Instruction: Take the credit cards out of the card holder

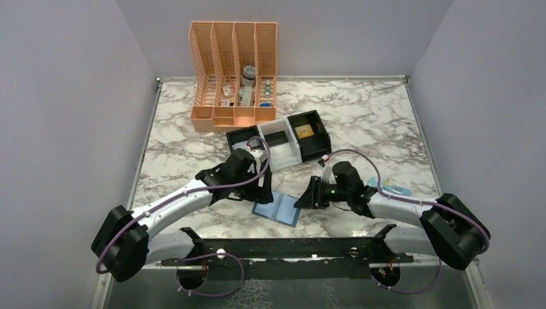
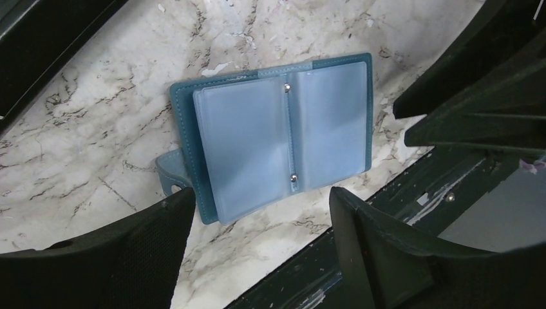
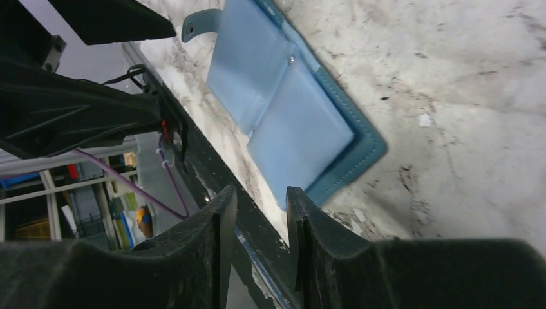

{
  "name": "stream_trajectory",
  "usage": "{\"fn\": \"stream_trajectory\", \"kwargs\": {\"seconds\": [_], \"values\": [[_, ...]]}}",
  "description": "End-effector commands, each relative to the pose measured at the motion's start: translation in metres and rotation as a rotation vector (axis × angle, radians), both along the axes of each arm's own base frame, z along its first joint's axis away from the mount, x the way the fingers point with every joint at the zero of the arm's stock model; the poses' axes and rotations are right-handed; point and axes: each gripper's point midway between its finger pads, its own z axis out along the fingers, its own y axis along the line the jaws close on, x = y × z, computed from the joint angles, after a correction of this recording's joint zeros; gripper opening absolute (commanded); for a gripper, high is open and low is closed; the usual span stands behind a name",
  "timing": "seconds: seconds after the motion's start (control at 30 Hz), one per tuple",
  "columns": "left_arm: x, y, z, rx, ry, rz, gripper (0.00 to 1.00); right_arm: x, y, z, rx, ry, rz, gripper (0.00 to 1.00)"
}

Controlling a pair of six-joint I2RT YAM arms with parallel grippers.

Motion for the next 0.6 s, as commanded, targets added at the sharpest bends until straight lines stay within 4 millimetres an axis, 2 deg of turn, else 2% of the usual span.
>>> {"fn": "stream_trajectory", "kwargs": {"seconds": [0.0, 0.37, 0.47, 0.57], "values": [[0.004, 0.005, -0.017, 0.072, -0.008, 0.045, 0.78, -0.004, 0.016, 0.004, 0.053, 0.036, 0.008, 0.35], [0.001, 0.014, -0.055, 0.225, 0.03, 0.072, 0.69, -0.007, 0.009, -0.041, -0.046, 0.166, -0.053, 0.35], [-0.004, 0.015, -0.063, 0.256, 0.041, 0.06, 0.64, -0.006, 0.013, -0.044, -0.034, 0.182, -0.048, 0.34], [-0.009, 0.015, -0.07, 0.277, 0.053, 0.046, 0.57, -0.001, 0.023, -0.036, 0.01, 0.169, -0.024, 0.31]]}}
